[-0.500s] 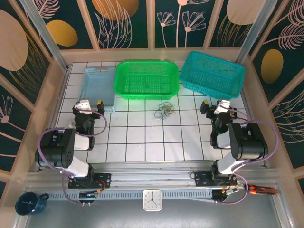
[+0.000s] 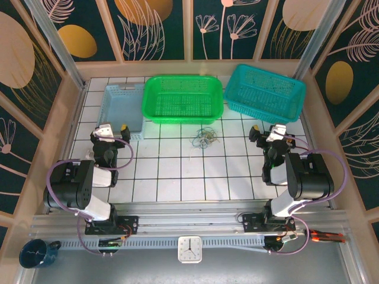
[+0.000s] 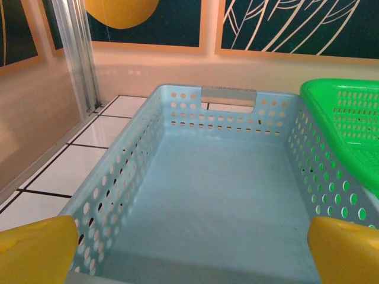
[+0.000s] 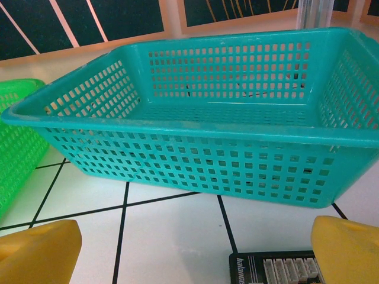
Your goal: Untangle the cables
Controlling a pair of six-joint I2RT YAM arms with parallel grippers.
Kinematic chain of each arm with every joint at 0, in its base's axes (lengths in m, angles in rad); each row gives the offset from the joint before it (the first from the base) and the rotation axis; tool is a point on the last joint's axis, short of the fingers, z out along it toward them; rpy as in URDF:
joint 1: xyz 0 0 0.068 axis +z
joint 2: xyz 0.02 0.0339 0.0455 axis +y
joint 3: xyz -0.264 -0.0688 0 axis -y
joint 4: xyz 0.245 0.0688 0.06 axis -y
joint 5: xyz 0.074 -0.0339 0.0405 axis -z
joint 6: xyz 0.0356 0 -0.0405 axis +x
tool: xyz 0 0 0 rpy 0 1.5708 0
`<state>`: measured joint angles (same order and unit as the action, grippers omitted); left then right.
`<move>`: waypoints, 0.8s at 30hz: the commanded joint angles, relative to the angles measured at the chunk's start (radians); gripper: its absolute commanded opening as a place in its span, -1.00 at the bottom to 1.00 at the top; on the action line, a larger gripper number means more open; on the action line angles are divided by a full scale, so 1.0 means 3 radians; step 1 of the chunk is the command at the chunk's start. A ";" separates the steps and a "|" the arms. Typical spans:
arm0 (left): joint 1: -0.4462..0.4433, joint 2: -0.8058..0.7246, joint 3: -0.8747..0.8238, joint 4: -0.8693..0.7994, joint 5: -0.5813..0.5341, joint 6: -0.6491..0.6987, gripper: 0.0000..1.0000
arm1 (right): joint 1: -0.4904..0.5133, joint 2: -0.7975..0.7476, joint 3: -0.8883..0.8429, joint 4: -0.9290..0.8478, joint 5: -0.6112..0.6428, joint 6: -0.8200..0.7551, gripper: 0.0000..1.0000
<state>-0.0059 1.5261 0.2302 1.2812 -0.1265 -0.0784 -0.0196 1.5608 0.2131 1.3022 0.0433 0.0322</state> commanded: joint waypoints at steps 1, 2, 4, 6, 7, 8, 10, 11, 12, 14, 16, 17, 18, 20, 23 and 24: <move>0.0000 -0.0011 -0.0016 0.0072 0.0074 0.0042 0.98 | -0.0006 -0.0008 0.0021 0.0047 -0.0034 -0.0046 0.99; -0.0001 -0.0011 -0.0017 0.0071 0.0074 0.0046 0.98 | -0.0002 -0.0009 0.0021 0.0044 -0.0032 -0.0045 0.99; -0.0001 -0.0010 -0.0013 0.0066 0.0081 0.0046 0.98 | -0.0004 -0.0008 0.0021 0.0045 -0.0032 -0.0045 0.98; -0.0001 -0.0007 -0.0016 0.0066 0.0076 0.0043 0.98 | -0.0005 -0.0008 0.0024 0.0044 -0.0032 -0.0046 0.99; -0.0001 -0.0008 -0.0016 0.0066 0.0076 0.0044 0.98 | -0.0006 -0.0008 0.0021 0.0046 -0.0034 -0.0046 0.99; -0.0003 -0.0009 -0.0014 0.0065 0.0077 0.0046 0.98 | -0.0004 -0.0008 0.0022 0.0047 -0.0033 -0.0046 0.98; -0.0001 -0.0009 -0.0016 0.0068 0.0074 0.0044 0.98 | -0.0006 -0.0009 0.0021 0.0047 -0.0032 -0.0046 0.99; 0.0000 -0.0012 -0.0018 0.0065 0.0074 0.0045 0.98 | -0.0005 -0.0010 0.0021 0.0046 -0.0032 -0.0045 0.99; -0.0001 -0.0008 -0.0016 0.0065 0.0067 0.0038 0.98 | -0.0006 -0.0010 0.0025 0.0045 -0.0037 -0.0046 0.99; -0.0001 -0.0007 -0.0001 0.0048 -0.0081 -0.0026 0.97 | -0.0004 -0.0008 0.0021 0.0044 -0.0032 -0.0045 0.99; -0.0001 -0.0019 -0.0043 0.0106 -0.0209 -0.0073 0.98 | -0.0006 -0.0010 0.0022 0.0047 -0.0035 -0.0038 0.99; -0.0002 -0.0019 -0.0076 0.0173 -0.0335 -0.0124 0.98 | -0.0009 -0.0011 0.0027 0.0042 -0.0045 -0.0041 0.99; -0.0001 -0.0017 -0.0119 0.0243 -0.0426 -0.0164 0.98 | -0.0015 -0.0008 0.0026 0.0038 -0.0054 -0.0036 0.99; -0.0001 -0.0009 -0.0070 0.0165 -0.0474 -0.0169 0.98 | -0.0017 -0.0011 0.0027 0.0035 -0.0066 -0.0036 0.98; -0.0001 -0.0011 -0.0076 0.0176 -0.0445 -0.0163 0.98 | -0.0031 -0.0008 0.0032 0.0031 -0.0073 -0.0031 0.99; -0.0001 -0.0017 -0.0086 0.0184 -0.0440 -0.0163 0.98 | -0.0030 -0.0008 0.0035 0.0029 -0.0073 -0.0026 0.99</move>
<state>-0.0059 1.5261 0.2104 1.2907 -0.2337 -0.1085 -0.0208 1.5608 0.2134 1.3018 0.0284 0.0322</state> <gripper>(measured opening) 0.988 0.992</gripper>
